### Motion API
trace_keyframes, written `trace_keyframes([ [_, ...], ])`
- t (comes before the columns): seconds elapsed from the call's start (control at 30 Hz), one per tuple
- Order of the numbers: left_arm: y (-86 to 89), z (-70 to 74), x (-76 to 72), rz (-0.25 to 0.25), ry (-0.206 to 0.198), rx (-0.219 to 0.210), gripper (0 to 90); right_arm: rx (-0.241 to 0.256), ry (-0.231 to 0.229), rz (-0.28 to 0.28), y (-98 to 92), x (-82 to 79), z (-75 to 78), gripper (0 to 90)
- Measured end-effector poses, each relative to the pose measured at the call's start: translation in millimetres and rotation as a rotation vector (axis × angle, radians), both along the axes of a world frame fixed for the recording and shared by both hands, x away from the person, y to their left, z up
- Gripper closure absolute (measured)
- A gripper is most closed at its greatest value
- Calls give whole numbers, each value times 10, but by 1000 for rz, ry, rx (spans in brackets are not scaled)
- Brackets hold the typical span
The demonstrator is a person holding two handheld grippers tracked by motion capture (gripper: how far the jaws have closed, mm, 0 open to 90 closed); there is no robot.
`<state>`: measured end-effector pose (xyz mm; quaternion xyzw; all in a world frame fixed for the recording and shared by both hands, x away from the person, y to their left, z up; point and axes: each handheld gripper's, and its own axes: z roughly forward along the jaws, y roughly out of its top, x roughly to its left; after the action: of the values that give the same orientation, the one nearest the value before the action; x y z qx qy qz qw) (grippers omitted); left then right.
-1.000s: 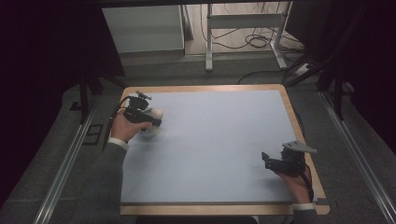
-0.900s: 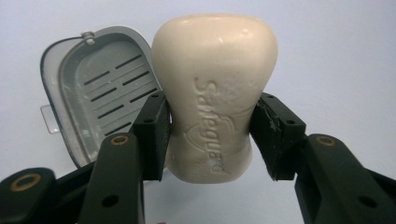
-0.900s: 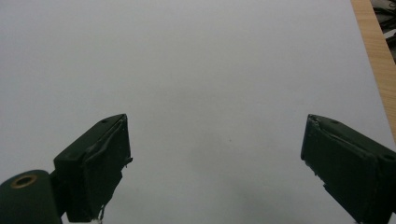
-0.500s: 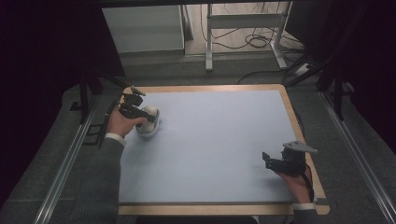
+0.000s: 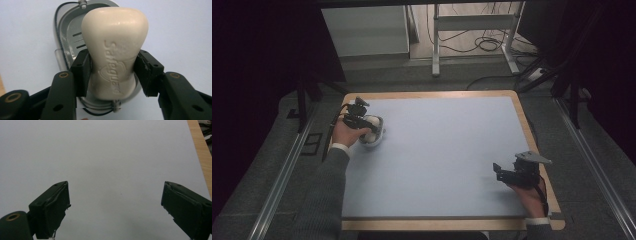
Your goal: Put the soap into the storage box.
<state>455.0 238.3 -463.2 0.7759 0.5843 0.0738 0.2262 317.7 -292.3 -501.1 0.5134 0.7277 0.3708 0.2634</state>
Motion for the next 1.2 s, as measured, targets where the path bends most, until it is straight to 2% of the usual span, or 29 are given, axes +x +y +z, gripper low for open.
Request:
trace_keyframes([
  [0.07, 18, -1, -2, 5, -12, -34, 465, -1, 1, 1, 2, -1, 0, 80],
  [0.1, 6, 14, -13, 9, -25, -48, 424, -2, 1, 0, 7, -3, -1, 80],
  [0.3, -38, 127, -92, -12, -56, -40, 371, -4, 0, 3, 11, -11, 2, 80],
  [0.43, -95, 176, -226, -46, -106, -32, 348, -2, -2, 3, 1, -16, 4, 81],
  [0.53, -140, 182, -337, -87, -144, -51, 321, -2, -1, 1, -3, -17, 2, 80],
  [0.67, -166, 163, -512, -141, -171, -44, 300, 2, -7, 1, -8, -23, 11, 80],
  [0.73, -163, 144, -620, -161, -190, -49, 291, 4, -8, 0, -9, -26, 12, 81],
  [0.77, -163, 144, -620, -161, -190, -49, 286, 3, -9, 2, -11, -27, 13, 81],
  [0.8, -165, 101, -741, -186, -206, -62, 285, 3, -9, 3, -11, -29, 14, 81],
  [0.83, -165, 101, -741, -186, -206, -62, 283, 2, -10, 5, -10, -30, 14, 81],
  [0.87, -171, 43, -864, -211, -216, -67, 280, 1, -11, 6, -7, -32, 14, 80],
  [0.93, -175, -14, -971, -229, -221, -71, 274, 1, -13, 8, 2, -37, 15, 80],
  [1.0, -174, -62, -1062, -231, -228, -73, 273, -3, -17, 11, 8, -41, 16, 80],
  [1.03, -174, -62, -1062, -231, -228, -73, 271, -3, -17, 11, 8, -41, 16, 80],
  [1.07, -170, -110, -1135, -233, -231, -79, 269, -3, -19, 12, 14, -44, 18, 80],
  [1.1, -170, -110, -1135, -233, -231, -79, 267, -4, -20, 13, 14, -45, 17, 81],
  [1.2, -151, -221, -1270, -232, -239, -94, 263, -5, -19, 13, 11, -47, 17, 81],
])
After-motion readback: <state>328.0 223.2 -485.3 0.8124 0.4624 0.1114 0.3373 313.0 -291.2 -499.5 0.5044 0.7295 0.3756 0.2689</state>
